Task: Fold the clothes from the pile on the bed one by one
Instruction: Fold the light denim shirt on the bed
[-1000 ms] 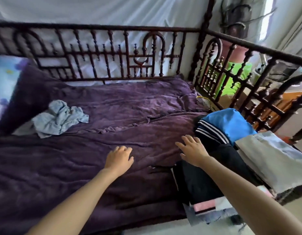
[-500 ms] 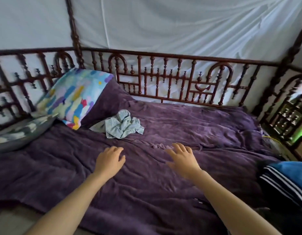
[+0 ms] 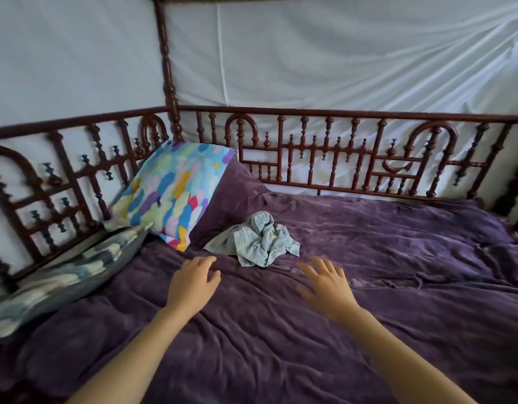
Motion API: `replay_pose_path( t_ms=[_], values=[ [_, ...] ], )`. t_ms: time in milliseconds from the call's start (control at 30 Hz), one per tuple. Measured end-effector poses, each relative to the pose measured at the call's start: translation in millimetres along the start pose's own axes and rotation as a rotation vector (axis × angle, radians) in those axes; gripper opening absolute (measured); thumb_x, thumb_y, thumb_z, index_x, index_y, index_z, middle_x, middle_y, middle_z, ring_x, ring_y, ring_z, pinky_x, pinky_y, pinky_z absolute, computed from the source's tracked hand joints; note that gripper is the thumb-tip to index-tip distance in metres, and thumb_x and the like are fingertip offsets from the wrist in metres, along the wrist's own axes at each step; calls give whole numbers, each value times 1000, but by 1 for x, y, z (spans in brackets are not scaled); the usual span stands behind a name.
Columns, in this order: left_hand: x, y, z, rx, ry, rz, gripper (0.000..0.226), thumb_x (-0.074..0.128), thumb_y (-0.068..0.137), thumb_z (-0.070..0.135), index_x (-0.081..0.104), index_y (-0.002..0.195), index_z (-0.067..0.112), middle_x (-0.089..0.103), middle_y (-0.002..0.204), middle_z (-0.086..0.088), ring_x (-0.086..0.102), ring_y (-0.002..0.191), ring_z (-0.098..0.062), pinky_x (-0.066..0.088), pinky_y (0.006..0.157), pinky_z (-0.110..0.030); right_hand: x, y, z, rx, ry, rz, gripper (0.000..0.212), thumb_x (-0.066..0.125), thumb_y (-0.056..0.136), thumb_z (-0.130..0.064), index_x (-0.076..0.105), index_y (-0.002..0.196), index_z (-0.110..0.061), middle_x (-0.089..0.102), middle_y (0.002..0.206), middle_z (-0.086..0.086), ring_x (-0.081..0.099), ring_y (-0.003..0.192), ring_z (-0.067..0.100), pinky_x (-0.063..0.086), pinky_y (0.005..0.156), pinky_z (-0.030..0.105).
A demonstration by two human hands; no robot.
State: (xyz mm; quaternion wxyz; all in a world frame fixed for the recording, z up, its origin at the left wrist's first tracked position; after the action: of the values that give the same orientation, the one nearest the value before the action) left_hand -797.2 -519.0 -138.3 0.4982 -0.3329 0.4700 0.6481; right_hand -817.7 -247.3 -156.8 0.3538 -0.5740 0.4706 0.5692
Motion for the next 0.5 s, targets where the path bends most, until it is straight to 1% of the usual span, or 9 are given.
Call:
replay_pose_path(
  t_ms=[167, 300, 400, 500],
  values=[
    [2, 16, -42, -57, -47, -10, 40, 53, 93, 30, 54, 129, 14, 58, 125, -3, 51, 115, -24, 43, 89, -34, 28, 35, -17, 21, -13, -110, 57, 47, 91, -48, 29, 143, -35, 26, 148, -5, 23, 138, 15, 23, 108, 35],
    [13, 22, -78, -122, -39, -41, 41, 51, 94, 30, 51, 132, 15, 56, 130, -2, 48, 120, -21, 41, 95, -32, 48, 84, -34, 2, 27, -136, 54, 47, 92, -45, 31, 141, -29, 29, 147, -2, 24, 137, 19, 25, 108, 37],
    [16, 35, -106, -180, 14, -95, 43, 47, 95, 33, 47, 135, 17, 52, 134, 1, 45, 124, -18, 39, 98, -30, 69, 122, -51, -25, 69, -178, 55, 47, 92, -44, 30, 142, -28, 27, 149, -1, 24, 137, 19, 25, 108, 38],
    [15, 57, -132, -224, 29, -97, 43, 48, 95, 32, 47, 135, 16, 51, 135, 0, 44, 125, -19, 40, 98, -31, 90, 159, -64, -45, 102, -214, 56, 47, 92, -44, 30, 142, -27, 26, 149, -1, 24, 137, 20, 26, 108, 40]
  ],
)
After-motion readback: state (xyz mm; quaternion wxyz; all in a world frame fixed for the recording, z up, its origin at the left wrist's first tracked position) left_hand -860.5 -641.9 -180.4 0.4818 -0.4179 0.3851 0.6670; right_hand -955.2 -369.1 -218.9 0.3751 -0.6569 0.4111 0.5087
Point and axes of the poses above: each hand's wrist, its own y-axis towards the middle knuckle, its own x-axis out of the palm, z = x × y, the point moved 4 cm from there along y, towards the middle knuckle
